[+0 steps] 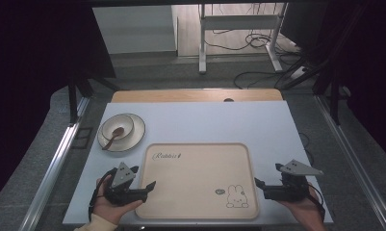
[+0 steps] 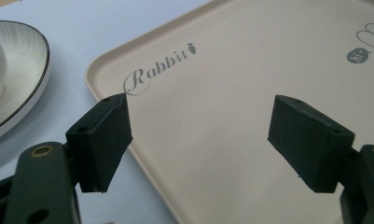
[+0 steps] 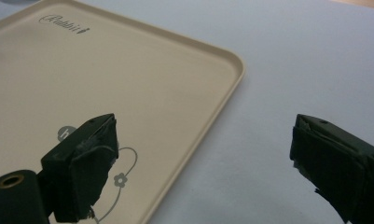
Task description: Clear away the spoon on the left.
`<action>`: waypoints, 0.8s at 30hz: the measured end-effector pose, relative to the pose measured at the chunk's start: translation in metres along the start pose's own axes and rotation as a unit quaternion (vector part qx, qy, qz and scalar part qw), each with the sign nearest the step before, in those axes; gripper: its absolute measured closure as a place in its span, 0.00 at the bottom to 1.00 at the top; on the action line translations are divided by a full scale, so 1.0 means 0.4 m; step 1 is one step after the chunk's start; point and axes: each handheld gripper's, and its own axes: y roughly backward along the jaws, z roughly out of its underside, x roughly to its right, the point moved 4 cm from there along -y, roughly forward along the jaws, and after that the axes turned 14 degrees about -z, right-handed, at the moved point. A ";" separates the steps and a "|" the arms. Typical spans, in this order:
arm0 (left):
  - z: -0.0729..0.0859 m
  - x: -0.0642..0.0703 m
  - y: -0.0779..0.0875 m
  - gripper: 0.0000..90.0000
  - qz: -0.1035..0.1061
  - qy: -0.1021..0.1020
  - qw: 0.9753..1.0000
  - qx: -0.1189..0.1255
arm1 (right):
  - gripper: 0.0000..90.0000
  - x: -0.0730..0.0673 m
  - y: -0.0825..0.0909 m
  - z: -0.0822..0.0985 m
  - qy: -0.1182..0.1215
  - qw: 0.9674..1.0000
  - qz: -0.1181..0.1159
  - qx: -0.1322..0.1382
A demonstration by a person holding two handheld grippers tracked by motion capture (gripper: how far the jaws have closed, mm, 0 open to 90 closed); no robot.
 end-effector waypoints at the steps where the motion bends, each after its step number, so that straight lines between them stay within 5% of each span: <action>1: -0.001 0.000 0.000 0.23 0.000 0.001 1.000 0.001 | 0.08 -0.001 0.000 0.001 0.002 1.000 -0.002 -0.002; 15: 0.006 -0.012 0.000 0.23 -0.004 -0.001 1.000 0.000 | 0.10 -0.009 -0.012 -0.004 0.011 1.000 -0.015 -0.012; 24: 0.003 -0.005 0.007 0.22 -0.006 -0.009 1.000 0.007 | 0.10 -0.012 -0.003 0.001 -0.005 1.000 -0.008 -0.010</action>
